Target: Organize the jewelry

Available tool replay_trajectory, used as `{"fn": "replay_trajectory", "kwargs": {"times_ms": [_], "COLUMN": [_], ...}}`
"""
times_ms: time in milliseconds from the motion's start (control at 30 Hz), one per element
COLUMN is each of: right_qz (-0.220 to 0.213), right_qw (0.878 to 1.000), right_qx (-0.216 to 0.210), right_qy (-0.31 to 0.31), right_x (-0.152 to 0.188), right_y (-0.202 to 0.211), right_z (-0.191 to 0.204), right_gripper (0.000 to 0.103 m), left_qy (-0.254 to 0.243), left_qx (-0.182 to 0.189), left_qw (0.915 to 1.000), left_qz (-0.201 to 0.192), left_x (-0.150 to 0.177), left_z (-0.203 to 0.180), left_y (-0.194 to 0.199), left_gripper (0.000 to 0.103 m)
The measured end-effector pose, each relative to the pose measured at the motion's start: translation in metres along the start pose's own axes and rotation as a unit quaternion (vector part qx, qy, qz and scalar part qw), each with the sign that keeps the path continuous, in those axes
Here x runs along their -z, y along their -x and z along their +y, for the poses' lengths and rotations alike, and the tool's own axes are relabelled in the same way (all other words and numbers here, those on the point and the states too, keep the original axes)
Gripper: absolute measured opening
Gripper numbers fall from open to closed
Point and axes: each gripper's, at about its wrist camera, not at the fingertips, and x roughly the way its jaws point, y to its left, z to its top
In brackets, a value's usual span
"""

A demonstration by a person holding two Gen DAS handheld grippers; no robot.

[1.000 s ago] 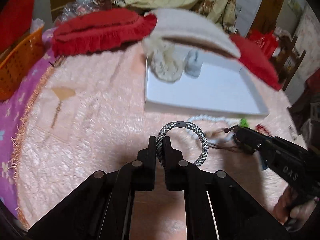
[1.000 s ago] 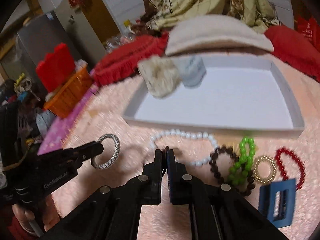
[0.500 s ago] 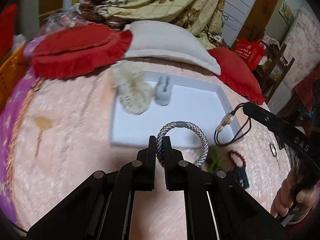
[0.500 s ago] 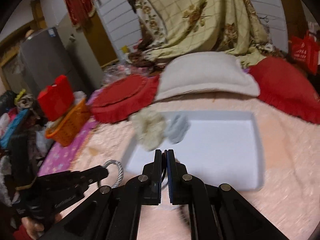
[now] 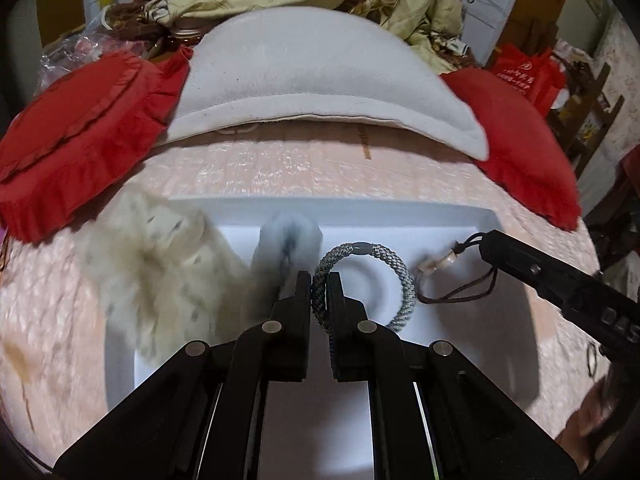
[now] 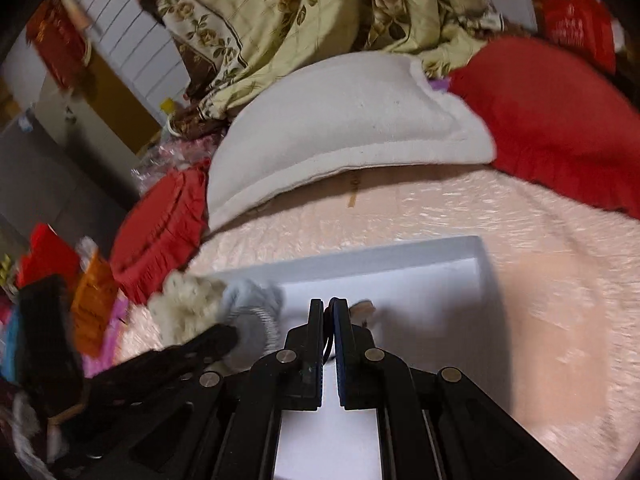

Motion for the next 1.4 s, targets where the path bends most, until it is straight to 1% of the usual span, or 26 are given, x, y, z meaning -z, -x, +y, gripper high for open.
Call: {"fn": "replay_trajectory", "kwargs": {"times_ms": [67, 133, 167, 200, 233, 267, 333, 400, 467, 533, 567, 600, 633, 667, 700, 800, 867, 933, 967, 1033, 1067, 1167, 1267, 1400], "right_qz": [0.007, 0.023, 0.031, 0.042, 0.048, 0.048, 0.040, 0.030, 0.021, 0.016, 0.012, 0.007, 0.001, -0.002, -0.005, -0.015, -0.017, -0.005, 0.000, 0.006, 0.007, 0.009, 0.006, 0.000], "right_qw": [1.000, 1.000, 0.999, 0.999, 0.998, 0.998, 0.998, 0.998, 0.999, 0.998, 0.998, 0.997, 0.996, 0.995, 0.994, 0.991, 0.991, 0.992, 0.992, 0.992, 0.992, 0.992, 0.994, 0.994], "right_qx": [-0.012, 0.006, 0.017, 0.029, 0.037, 0.046, 0.052, 0.046, 0.043, 0.038, 0.037, 0.037, 0.036, 0.037, 0.040, 0.054, 0.061, 0.057, 0.057, 0.060, 0.061, 0.062, 0.061, 0.066], "right_qy": [-0.013, -0.016, -0.014, -0.011, -0.008, -0.005, -0.004, -0.001, 0.016, 0.040, 0.054, 0.067, 0.082, 0.091, 0.099, 0.120, 0.122, 0.115, 0.114, 0.114, 0.114, 0.105, 0.093, 0.086], "right_x": [-0.002, -0.001, 0.001, 0.003, 0.005, 0.006, 0.008, 0.013, 0.022, 0.037, 0.048, 0.060, 0.076, 0.088, 0.100, 0.144, 0.173, 0.198, 0.205, 0.219, 0.225, 0.236, 0.239, 0.238], "right_y": [-0.012, -0.025, -0.029, -0.034, -0.036, -0.034, -0.024, -0.005, 0.021, 0.047, 0.062, 0.076, 0.093, 0.102, 0.110, 0.131, 0.139, 0.140, 0.139, 0.138, 0.140, 0.144, 0.149, 0.154], "right_z": [-0.006, -0.012, -0.013, -0.016, -0.017, -0.019, -0.020, -0.019, -0.012, -0.004, 0.001, 0.006, 0.011, 0.014, 0.017, 0.023, 0.024, 0.022, 0.022, 0.021, 0.021, 0.019, 0.015, 0.011], "right_gripper": [0.005, 0.005, 0.006, 0.010, 0.015, 0.021, 0.029, 0.031, 0.032, 0.034, 0.037, 0.038, 0.040, 0.040, 0.040, 0.040, 0.040, 0.040, 0.040, 0.040, 0.040, 0.040, 0.040, 0.040], "left_qy": [-0.010, -0.019, -0.020, -0.020, -0.020, -0.019, -0.020, -0.016, -0.011, -0.006, -0.002, 0.003, 0.013, 0.021, 0.032, 0.068, 0.093, 0.107, 0.111, 0.117, 0.120, 0.122, 0.122, 0.122], "left_qx": [-0.007, -0.005, 0.002, 0.010, 0.017, 0.020, 0.021, 0.023, 0.024, 0.016, 0.010, 0.004, -0.001, -0.005, -0.011, -0.021, -0.034, -0.035, -0.037, -0.045, -0.045, -0.050, -0.056, -0.063], "left_qw": [0.9999, 0.9998, 0.9998, 0.9997, 0.9996, 0.9996, 0.9996, 0.9996, 0.9995, 0.9994, 0.9993, 0.9991, 0.9987, 0.9984, 0.9980, 0.9963, 0.9942, 0.9930, 0.9927, 0.9920, 0.9917, 0.9911, 0.9906, 0.9901], "left_qz": [-0.002, 0.001, 0.005, 0.009, 0.011, 0.011, 0.005, -0.008, -0.019, -0.030, -0.037, -0.042, -0.049, -0.052, -0.053, -0.048, -0.042, -0.035, -0.028, -0.014, -0.013, -0.023, -0.027, -0.030], "left_x": [-0.004, -0.005, -0.005, -0.005, -0.005, -0.004, 0.000, 0.007, 0.019, 0.037, 0.049, 0.061, 0.079, 0.091, 0.106, 0.154, 0.185, 0.205, 0.213, 0.225, 0.230, 0.238, 0.243, 0.242], "left_z": [0.001, -0.001, -0.001, -0.001, 0.000, 0.000, -0.001, 0.001, 0.004, 0.008, 0.010, 0.012, 0.017, 0.020, 0.023, 0.037, 0.047, 0.052, 0.054, 0.057, 0.058, 0.059, 0.060, 0.066], "left_y": [-0.010, -0.014, -0.015, -0.015, -0.012, -0.007, 0.006, 0.029, 0.055, 0.082, 0.097, 0.110, 0.126, 0.134, 0.143, 0.163, 0.169, 0.170, 0.169, 0.167, 0.170, 0.179, 0.183, 0.185], "left_gripper": [0.006, 0.009, 0.013, 0.019, 0.021, 0.022, 0.022, 0.022, 0.023, 0.024, 0.027, 0.033, 0.036, 0.040, 0.040, 0.040, 0.040, 0.040, 0.040, 0.040, 0.040, 0.040, 0.040, 0.040]}}
